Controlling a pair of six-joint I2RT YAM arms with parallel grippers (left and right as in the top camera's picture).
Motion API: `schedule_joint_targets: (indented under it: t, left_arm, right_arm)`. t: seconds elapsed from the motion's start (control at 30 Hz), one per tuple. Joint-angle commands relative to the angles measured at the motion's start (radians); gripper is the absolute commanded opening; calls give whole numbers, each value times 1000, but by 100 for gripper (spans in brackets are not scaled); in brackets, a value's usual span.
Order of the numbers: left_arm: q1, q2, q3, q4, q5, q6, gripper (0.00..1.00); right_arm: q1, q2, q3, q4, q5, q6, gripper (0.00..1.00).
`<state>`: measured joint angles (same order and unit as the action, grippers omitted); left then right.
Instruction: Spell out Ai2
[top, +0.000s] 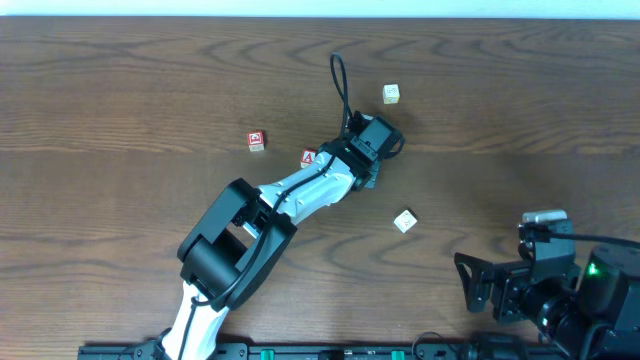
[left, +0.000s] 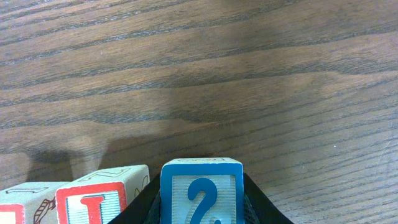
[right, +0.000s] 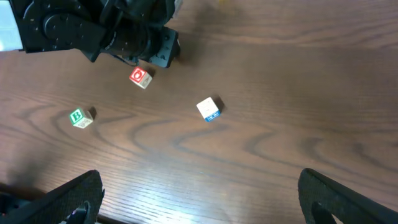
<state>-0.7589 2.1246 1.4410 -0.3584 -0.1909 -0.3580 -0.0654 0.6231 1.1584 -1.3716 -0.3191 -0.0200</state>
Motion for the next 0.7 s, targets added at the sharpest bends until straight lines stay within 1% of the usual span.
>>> schedule_joint_targets:
  t: [0.0, 0.03, 0.3, 0.5, 0.67]
  left_arm:
    - [7, 7, -5, 0, -22, 10, 35]
    - [7, 7, -5, 0, -22, 10, 39]
    - [7, 7, -5, 2, -22, 10, 39]
    - [9, 7, -5, 42, -34, 11, 39]
    - [16, 7, -4, 110, -112, 12, 39]
  right_arm:
    - [9, -5, 15, 3, -11, -19, 99]
    - [9, -5, 15, 5, -11, -19, 99]
    - [9, -5, 15, 21, -11, -19, 99]
    - [9, -5, 15, 23, -11, -19, 99]
    - [9, -5, 15, 21, -11, -19, 99]
